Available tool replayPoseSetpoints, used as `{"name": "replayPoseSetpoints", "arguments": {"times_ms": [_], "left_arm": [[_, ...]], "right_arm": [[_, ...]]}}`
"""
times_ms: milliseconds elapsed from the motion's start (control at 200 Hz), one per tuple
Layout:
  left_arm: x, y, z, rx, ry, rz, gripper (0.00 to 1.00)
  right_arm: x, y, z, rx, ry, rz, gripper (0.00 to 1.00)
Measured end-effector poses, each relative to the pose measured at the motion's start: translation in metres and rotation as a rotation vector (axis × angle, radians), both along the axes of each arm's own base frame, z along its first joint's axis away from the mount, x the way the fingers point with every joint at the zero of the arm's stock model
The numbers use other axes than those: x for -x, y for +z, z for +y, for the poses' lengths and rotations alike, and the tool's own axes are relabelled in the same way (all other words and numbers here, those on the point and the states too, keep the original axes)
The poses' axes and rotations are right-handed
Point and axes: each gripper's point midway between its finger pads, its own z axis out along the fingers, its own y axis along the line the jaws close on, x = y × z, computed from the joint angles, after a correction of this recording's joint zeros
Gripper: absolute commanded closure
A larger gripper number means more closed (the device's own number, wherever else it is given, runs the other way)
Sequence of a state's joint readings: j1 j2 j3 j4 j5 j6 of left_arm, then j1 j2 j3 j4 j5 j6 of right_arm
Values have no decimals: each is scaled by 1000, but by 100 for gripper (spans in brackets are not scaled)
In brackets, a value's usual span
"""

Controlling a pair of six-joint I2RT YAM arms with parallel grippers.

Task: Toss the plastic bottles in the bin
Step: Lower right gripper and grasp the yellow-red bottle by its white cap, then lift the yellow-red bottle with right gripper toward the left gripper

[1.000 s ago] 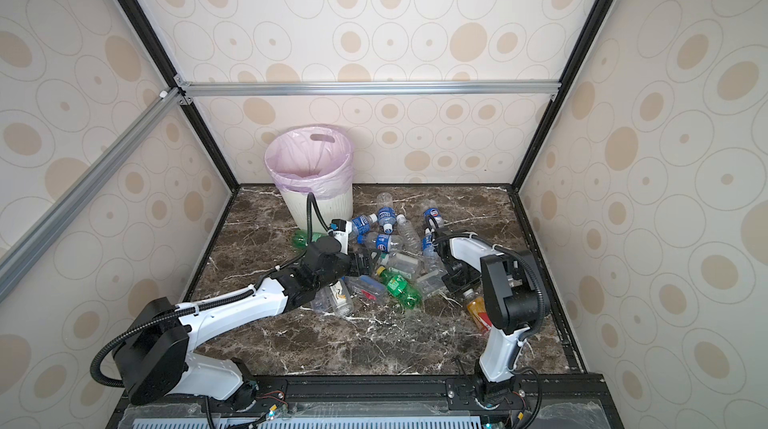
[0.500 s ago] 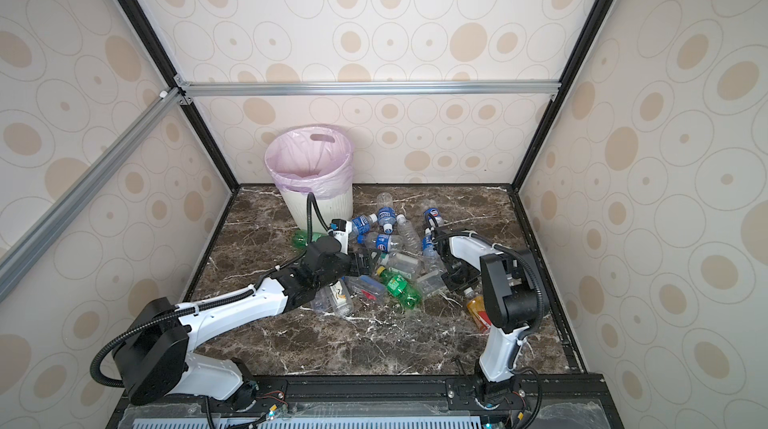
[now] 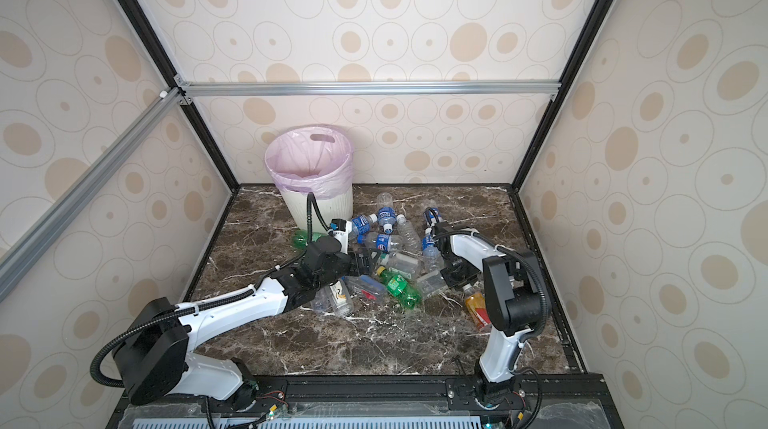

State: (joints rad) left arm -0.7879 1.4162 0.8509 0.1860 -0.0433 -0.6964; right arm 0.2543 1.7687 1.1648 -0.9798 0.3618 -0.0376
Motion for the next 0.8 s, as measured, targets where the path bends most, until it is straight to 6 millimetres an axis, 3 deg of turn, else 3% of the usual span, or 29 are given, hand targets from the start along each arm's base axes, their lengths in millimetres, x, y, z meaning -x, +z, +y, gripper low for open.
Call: {"name": "replayPoseSetpoints", "arguments": {"times_ms": [320, 595, 795], "left_arm": [[-8, 9, -1, -12, 26, -9, 1], [-16, 13, -5, -44, 29, -15, 1], [-17, 24, -11, -13, 1, -75, 1]], "right_arm": [[-27, 46, 8, -48, -14, -152, 92], [-62, 123, 21, -108, -29, -348, 93], [-88, 181, 58, -225, -23, -525, 94]]}}
